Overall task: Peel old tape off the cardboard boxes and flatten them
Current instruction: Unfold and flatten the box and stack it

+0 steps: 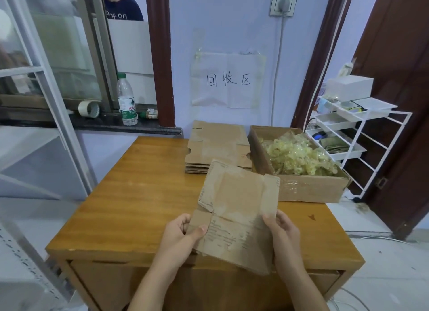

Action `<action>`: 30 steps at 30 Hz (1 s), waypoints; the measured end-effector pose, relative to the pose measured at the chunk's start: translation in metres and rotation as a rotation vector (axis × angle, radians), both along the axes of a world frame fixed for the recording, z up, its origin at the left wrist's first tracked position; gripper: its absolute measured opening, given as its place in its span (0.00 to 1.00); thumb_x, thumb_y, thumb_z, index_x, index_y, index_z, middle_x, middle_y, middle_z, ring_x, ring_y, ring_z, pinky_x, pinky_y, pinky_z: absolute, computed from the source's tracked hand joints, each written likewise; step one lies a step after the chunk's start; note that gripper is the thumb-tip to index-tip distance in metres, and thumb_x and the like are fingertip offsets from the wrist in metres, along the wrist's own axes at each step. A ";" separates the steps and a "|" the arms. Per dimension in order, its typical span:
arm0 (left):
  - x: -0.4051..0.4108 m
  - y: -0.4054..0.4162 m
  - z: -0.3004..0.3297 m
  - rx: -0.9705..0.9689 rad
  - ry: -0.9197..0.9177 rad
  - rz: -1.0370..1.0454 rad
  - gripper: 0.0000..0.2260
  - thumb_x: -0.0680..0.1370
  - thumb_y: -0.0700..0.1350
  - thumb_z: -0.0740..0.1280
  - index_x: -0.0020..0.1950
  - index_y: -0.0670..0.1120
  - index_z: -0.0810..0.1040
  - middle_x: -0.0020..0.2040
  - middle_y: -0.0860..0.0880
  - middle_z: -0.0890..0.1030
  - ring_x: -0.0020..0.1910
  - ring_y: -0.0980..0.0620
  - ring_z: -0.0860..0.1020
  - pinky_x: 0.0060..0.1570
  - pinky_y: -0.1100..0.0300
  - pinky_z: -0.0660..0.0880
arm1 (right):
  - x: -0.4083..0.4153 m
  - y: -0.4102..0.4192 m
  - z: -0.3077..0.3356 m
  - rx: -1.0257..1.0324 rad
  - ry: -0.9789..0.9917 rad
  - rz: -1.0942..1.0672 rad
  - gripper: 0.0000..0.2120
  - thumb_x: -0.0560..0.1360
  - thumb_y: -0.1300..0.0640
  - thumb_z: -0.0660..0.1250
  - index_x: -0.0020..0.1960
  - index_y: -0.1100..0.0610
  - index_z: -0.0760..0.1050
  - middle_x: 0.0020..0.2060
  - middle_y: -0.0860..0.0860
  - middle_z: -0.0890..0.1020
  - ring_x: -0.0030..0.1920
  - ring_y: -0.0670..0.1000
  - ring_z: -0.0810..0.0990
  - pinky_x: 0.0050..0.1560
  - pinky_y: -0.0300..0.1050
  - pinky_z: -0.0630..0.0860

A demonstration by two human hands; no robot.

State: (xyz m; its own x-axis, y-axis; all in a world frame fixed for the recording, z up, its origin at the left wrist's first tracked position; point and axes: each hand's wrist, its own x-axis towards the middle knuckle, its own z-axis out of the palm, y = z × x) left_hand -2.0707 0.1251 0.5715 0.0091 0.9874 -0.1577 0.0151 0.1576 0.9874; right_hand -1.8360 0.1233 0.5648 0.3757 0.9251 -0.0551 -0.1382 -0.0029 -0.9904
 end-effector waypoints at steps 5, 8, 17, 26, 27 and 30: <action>0.005 0.002 -0.006 0.048 -0.003 0.090 0.05 0.81 0.40 0.72 0.56 0.42 0.81 0.46 0.47 0.89 0.48 0.48 0.87 0.52 0.48 0.82 | -0.008 0.010 -0.005 -0.010 -0.183 0.045 0.07 0.84 0.55 0.66 0.54 0.53 0.83 0.44 0.41 0.88 0.45 0.42 0.86 0.41 0.36 0.79; 0.007 0.002 -0.009 0.089 0.023 0.142 0.03 0.81 0.42 0.73 0.54 0.45 0.82 0.45 0.49 0.88 0.48 0.48 0.87 0.52 0.48 0.82 | -0.010 0.015 -0.006 0.001 -0.222 0.012 0.07 0.84 0.55 0.65 0.54 0.52 0.83 0.44 0.40 0.88 0.46 0.42 0.86 0.45 0.40 0.79; 0.001 0.045 0.018 0.126 0.026 0.178 0.10 0.83 0.45 0.69 0.64 0.50 0.85 0.54 0.57 0.87 0.56 0.56 0.84 0.60 0.50 0.82 | -0.016 0.060 0.031 0.133 -0.325 -0.050 0.14 0.83 0.51 0.67 0.68 0.52 0.75 0.47 0.43 0.86 0.51 0.42 0.85 0.51 0.48 0.84; -0.004 0.131 0.061 0.286 0.160 0.218 0.10 0.83 0.41 0.70 0.49 0.57 0.84 0.47 0.57 0.87 0.49 0.57 0.85 0.50 0.58 0.82 | -0.023 0.146 0.070 0.119 -0.337 -0.032 0.20 0.83 0.48 0.67 0.72 0.53 0.69 0.50 0.43 0.82 0.55 0.48 0.83 0.62 0.56 0.81; -0.005 0.140 0.062 0.285 0.186 0.217 0.09 0.82 0.42 0.70 0.49 0.57 0.84 0.47 0.57 0.87 0.49 0.56 0.85 0.52 0.55 0.82 | -0.023 0.156 0.074 0.112 -0.336 -0.025 0.20 0.83 0.48 0.67 0.71 0.53 0.69 0.49 0.44 0.82 0.54 0.48 0.83 0.61 0.56 0.81; -0.007 0.169 0.067 0.276 0.275 0.211 0.05 0.82 0.44 0.71 0.50 0.54 0.85 0.47 0.56 0.87 0.49 0.55 0.85 0.55 0.48 0.83 | -0.022 0.186 0.083 0.062 -0.298 0.003 0.19 0.82 0.47 0.68 0.70 0.52 0.70 0.61 0.51 0.82 0.59 0.52 0.82 0.63 0.58 0.80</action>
State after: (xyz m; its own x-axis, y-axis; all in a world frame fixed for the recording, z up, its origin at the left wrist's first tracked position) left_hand -2.0780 0.2940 0.6386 -0.2025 0.9687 0.1437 0.2794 -0.0835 0.9565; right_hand -1.8583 0.3093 0.6482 0.3645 0.9243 0.1136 0.1585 0.0587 -0.9856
